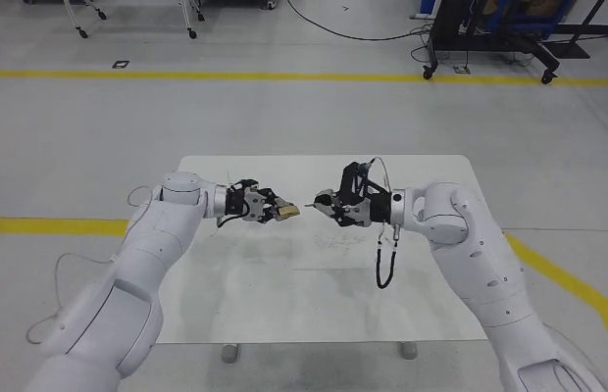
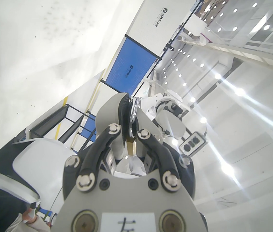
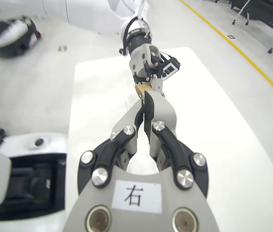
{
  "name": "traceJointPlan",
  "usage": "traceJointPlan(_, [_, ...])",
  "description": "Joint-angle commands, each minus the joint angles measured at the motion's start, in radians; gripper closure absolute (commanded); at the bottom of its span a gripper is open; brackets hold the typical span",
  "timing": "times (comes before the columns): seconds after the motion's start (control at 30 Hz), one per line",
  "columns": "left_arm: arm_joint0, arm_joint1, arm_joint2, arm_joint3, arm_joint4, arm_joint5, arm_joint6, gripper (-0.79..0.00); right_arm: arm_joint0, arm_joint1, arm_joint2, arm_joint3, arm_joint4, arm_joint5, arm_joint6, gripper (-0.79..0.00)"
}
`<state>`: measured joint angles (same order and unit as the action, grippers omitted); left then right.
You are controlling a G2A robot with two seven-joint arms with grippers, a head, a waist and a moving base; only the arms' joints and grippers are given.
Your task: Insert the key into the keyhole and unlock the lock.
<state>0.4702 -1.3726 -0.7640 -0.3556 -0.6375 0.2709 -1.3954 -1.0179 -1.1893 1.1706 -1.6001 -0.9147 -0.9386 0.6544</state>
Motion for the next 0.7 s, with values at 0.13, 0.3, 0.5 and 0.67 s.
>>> traceJointPlan(0.13, [-0.004, -0.006, -0.006, 0.014, -0.003, 0.017, -0.010, 0.000, -0.014, 0.009, -0.077, -0.216, -0.486, -0.025, -0.059, 0.000])
traceJointPlan(0.3, [-0.002, -0.013, -0.004, 0.016, 0.009, 0.016, -0.009, 0.000, -0.032, 0.017, -0.148, -0.293, -0.785, 0.012, -0.151, 0.000])
traceJointPlan(0.5, [-0.004, -0.019, -0.010, 0.031, 0.005, 0.047, -0.016, 0.000, -0.029, 0.015, -0.246, -0.292, -0.985, 0.069, -0.183, 0.000])
traceJointPlan(0.67, [-0.004, -0.025, -0.008, 0.034, 0.016, 0.063, -0.004, 0.000, -0.012, 0.005, -0.299, -0.266, -1.049, 0.096, -0.162, 0.000])
